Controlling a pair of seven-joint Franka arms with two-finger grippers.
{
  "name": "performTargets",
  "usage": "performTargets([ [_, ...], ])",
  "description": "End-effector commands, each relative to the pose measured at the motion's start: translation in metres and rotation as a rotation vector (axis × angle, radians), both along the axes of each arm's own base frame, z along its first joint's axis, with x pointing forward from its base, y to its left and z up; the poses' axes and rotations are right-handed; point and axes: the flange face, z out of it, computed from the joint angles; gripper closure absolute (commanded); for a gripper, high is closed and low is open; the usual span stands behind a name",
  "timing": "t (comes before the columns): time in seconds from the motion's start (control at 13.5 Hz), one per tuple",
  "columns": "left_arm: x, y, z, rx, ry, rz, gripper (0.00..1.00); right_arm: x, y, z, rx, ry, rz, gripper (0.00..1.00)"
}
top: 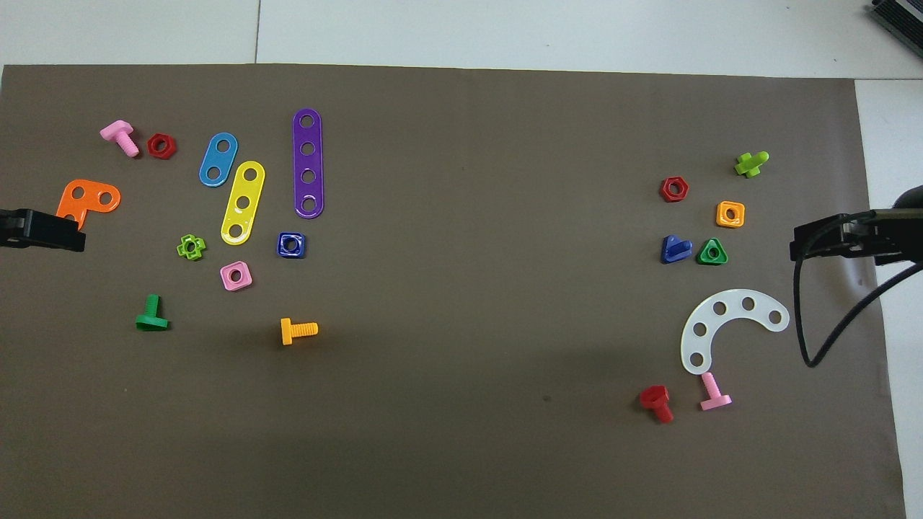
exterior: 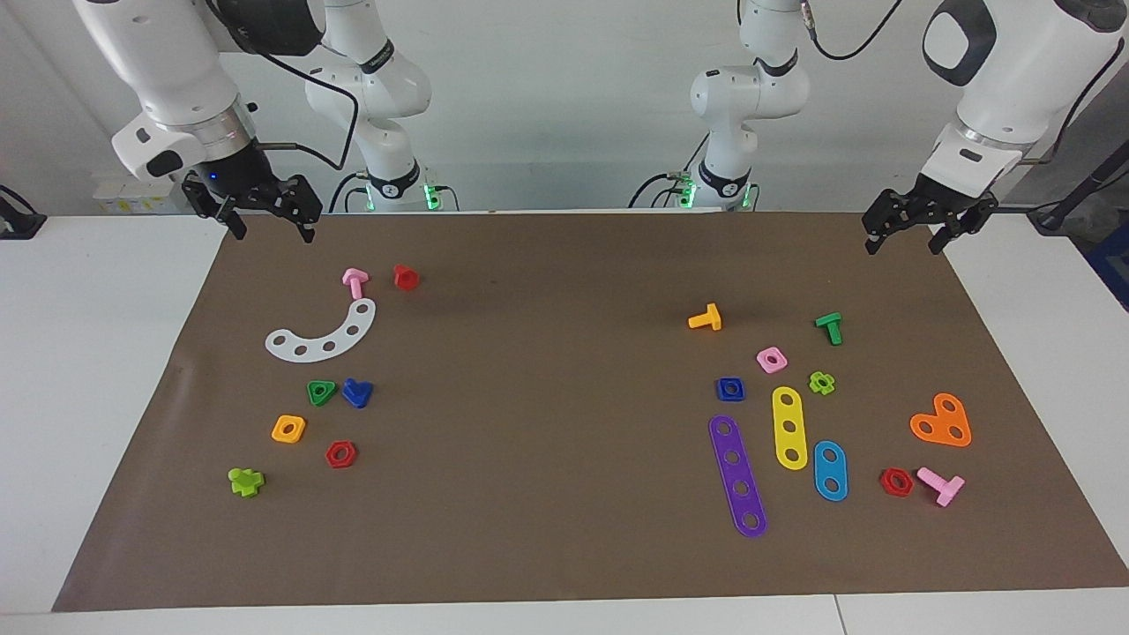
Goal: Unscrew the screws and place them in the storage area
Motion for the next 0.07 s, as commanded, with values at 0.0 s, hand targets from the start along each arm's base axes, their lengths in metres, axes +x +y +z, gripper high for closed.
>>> performTargets([
  [0.0, -0.0073, 0.0007, 0.001, 0.018, -0.004, 0.007, 0.0, -0.0083, -0.0028, 0.0012, 0.023, 0.001, -0.002, 0.0],
])
